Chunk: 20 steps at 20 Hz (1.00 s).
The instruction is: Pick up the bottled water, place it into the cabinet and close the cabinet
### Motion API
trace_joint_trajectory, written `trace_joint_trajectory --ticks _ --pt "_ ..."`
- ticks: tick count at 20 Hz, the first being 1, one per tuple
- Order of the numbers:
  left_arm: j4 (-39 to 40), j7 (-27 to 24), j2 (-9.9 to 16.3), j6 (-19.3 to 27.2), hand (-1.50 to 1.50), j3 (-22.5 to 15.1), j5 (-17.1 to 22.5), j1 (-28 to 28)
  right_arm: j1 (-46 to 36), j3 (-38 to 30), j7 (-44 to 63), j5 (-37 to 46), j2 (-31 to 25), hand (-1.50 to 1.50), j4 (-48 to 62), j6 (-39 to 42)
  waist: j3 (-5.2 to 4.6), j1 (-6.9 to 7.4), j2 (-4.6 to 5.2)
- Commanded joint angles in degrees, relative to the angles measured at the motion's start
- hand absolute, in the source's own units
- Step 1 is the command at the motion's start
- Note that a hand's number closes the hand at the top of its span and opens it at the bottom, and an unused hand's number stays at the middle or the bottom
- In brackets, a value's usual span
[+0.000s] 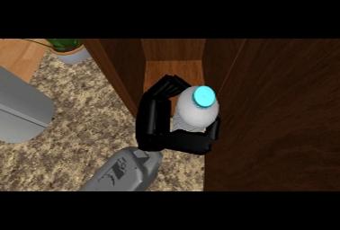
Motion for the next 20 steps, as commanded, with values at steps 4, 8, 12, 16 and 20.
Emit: trace_joint_trajectory --ticks 4,8,12,16,20 --pt "7.11 1.4 -0.01 10.77 1.5 -1.65 1.52 -10.88 -0.66 0.9 5.78 -3.72 1.31 -1.5 -7.37 -1.75 -0.03 -0.3 0.1" --pt "16.66 -0.7 -0.01 7.78 1.5 1.01 3.32 -14.18 3.11 -2.22 3.55 -6.57 0.14 -1.5 -7.69 1.23 -0.03 -1.42 0.14" --pt "23.48 -1.19 -0.01 3.52 1.5 5.26 3.44 -18.46 -2.41 -2.44 5.2 -6.88 0.19 -1.5 -4.96 -0.49 -0.03 -0.6 0.32" --pt "27.06 -6.2 -0.01 6.89 1.5 0.76 6.71 -18.12 -5.01 -3.96 7.88 -9.36 -1.32 -1.5 -4.67 -1.62 -0.05 -1.04 0.58" --pt "34.44 -7.23 -0.01 0.82 1.5 5.2 4.01 -17.81 -2.22 -3.6 6.92 -8.89 -0.49 -1.5 -6.08 0.03 -0.06 -0.51 0.46"
